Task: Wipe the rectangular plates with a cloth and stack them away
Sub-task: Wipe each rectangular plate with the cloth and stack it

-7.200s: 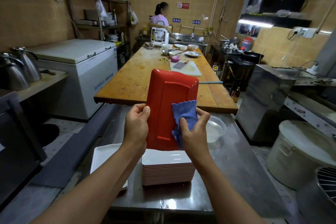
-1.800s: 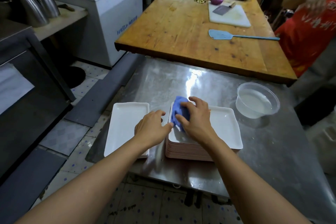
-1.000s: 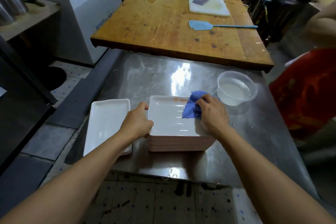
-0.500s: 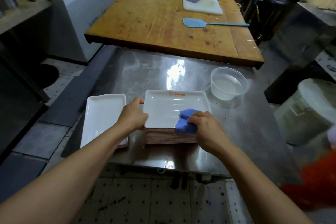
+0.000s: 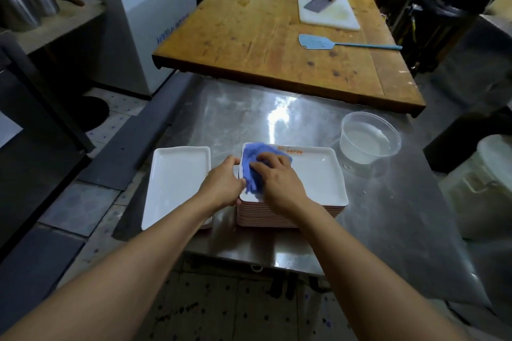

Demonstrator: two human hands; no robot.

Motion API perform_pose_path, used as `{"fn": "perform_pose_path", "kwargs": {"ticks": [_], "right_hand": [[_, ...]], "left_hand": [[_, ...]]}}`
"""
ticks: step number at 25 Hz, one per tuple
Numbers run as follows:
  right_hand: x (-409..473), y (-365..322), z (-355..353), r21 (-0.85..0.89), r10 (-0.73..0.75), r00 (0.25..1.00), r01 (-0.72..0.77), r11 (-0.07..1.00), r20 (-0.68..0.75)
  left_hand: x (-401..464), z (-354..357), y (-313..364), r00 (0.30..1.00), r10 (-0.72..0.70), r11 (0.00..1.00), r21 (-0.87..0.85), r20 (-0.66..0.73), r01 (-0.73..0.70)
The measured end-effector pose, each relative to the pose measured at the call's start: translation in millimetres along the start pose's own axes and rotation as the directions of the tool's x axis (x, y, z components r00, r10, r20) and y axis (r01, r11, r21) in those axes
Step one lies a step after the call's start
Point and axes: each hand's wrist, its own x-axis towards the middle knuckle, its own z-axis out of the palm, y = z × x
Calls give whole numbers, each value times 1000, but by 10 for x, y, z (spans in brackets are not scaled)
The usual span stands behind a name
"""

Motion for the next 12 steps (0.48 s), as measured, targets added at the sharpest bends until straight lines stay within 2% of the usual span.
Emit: {"fn": "perform_pose_path", "kwargs": {"ticks": [3, 8, 12], "right_hand": [[41, 98, -2, -64, 64, 998, -65, 996, -21], [-233, 547, -157, -42, 273, 959, -276, 960, -77], [-441, 631, -291, 42, 246, 969, -245, 969, -5]], "left_hand": [[16, 12, 42, 1000, 2, 989, 145, -29, 2], [28, 33, 95, 999, -35, 980, 192, -39, 42], [4, 72, 128, 994, -29, 976, 212, -101, 50]]}}
